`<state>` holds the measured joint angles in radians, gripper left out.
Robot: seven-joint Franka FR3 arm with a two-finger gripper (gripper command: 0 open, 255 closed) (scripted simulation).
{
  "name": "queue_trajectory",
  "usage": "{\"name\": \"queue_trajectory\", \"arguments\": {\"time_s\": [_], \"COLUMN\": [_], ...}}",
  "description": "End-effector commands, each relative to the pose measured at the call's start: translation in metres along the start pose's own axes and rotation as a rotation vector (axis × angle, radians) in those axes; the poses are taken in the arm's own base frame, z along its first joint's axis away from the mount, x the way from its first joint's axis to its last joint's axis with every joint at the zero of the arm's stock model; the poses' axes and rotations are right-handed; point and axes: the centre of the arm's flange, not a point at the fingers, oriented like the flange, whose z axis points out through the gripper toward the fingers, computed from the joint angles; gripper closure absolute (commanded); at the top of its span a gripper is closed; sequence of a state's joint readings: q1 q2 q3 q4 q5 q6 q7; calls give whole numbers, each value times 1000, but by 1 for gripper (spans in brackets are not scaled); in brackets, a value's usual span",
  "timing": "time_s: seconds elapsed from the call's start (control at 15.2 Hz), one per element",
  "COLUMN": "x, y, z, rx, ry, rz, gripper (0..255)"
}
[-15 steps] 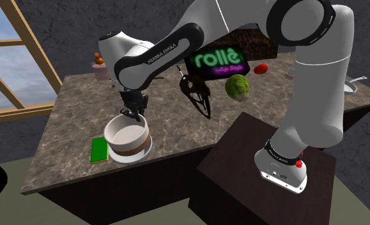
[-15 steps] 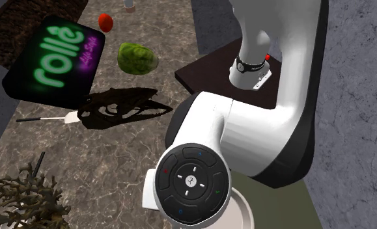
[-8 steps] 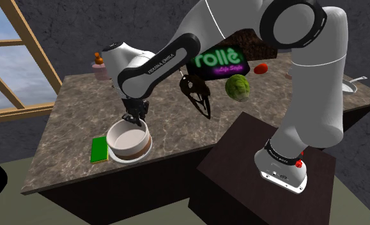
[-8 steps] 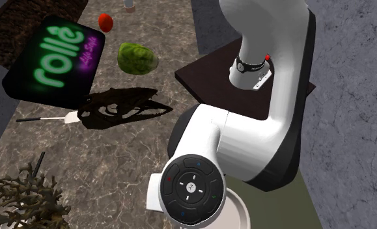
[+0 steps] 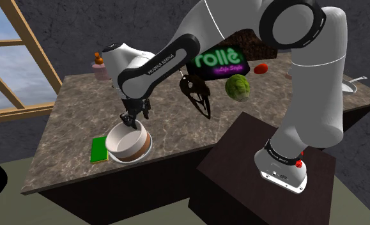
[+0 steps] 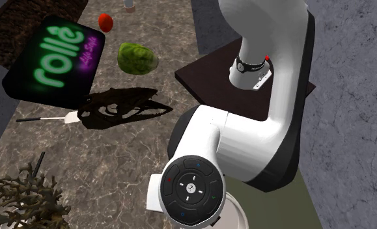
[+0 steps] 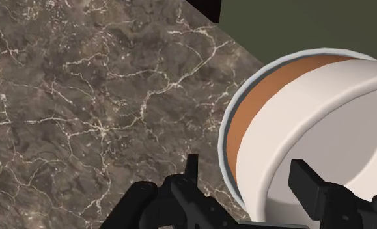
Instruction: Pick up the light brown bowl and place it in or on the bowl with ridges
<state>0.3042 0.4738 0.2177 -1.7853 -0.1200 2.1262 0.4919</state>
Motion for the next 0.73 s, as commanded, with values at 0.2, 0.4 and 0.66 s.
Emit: {"name": "queue_trajectory", "arguments": {"time_s": [0.2,0.4,0.66], "x": [0,0,0], "y": [0,0,0], "z": [0,-40,-50], "rx": [0,0,0], "ry": [0,0,0], "rz": [0,0,0], "gripper": [0,0,0]}}
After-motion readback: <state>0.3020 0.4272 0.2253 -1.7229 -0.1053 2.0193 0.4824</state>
